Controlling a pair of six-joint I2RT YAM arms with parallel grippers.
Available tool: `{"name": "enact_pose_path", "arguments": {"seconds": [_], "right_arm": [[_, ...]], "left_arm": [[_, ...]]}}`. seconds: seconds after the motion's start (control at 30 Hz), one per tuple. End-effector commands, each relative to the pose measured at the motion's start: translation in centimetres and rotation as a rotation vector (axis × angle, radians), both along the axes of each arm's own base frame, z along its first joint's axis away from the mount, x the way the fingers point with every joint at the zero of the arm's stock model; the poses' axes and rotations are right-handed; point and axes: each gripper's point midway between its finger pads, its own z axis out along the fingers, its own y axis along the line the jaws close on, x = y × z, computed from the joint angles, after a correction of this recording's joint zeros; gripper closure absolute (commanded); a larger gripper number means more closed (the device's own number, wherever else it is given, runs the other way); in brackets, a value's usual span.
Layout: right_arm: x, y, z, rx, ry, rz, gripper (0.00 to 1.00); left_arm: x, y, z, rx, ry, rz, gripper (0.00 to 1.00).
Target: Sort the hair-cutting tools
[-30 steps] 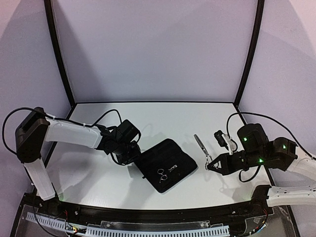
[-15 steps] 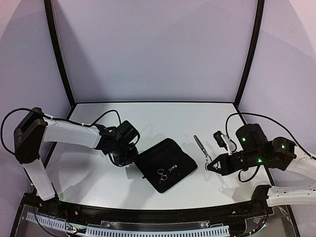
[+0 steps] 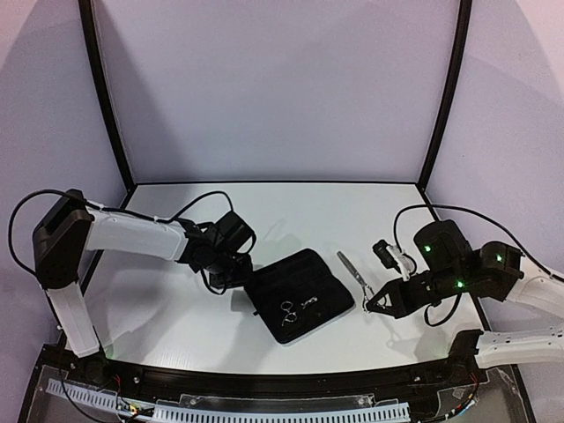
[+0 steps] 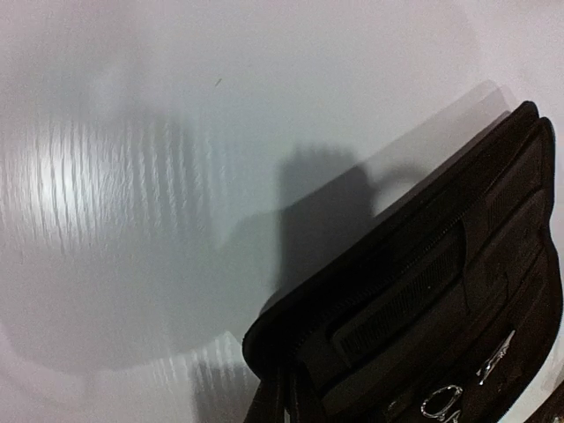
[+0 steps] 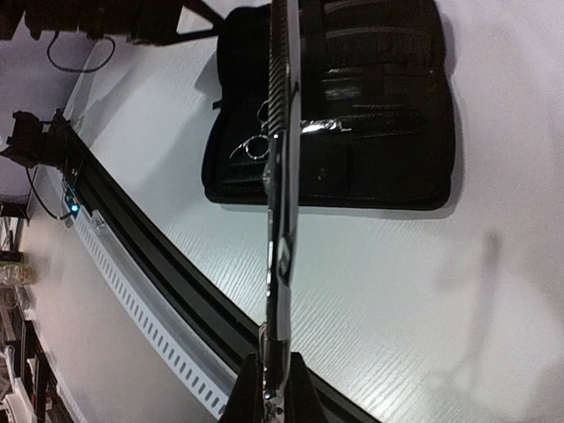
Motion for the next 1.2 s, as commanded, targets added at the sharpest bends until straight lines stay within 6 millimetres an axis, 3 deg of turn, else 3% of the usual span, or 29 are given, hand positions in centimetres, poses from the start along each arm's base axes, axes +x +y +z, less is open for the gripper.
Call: {"name": "enact_pose_path", "arguments": {"seconds": [0.0,0.27,0.53,0.63,0.8,0.97,1.03,1.17], "right_arm": [[-1.8,1.0,0.9,0.025,0.051,0.127,1.00],[-2.8,2.5,-0.6,-0.029,0.164,0.241,1.00],[-1.2,5.4,-2.1,-0.106,0.220,0.332,1.00],[-0.6,6.3,-2.6,-0.127,0.239,0.351,1.00],[0.2,7.2,-3.1,-0.128,0.263,0.352,1.00],[0.6,6.4,-3.8,-0.127,0.290,0.323,1.00],[0.6,6.1,-4.0,-0.105,0.303,0.317,1.00],[0.5,5.4,-4.6,-0.078,0.322,0.311,1.00]], "left_arm": [[2.2,-0.5,3.4,0.117,-0.182,-0.240,0.99],[4.8,-1.3,7.0,0.196,-0.370,-0.467,0.99],[8.9,-0.4,7.7,0.209,-0.442,-0.570,0.99],[10.3,-1.6,8.7,0.139,-0.471,-0.647,0.99],[11.0,-3.4,7.8,0.134,-0.432,-0.746,0.99],[11.7,-2.7,6.2,0.167,-0.378,-0.670,0.98],[12.1,-2.1,6.3,0.193,-0.368,-0.618,0.89],[12.9,-1.7,8.2,0.185,-0.363,-0.508,0.42]]}}
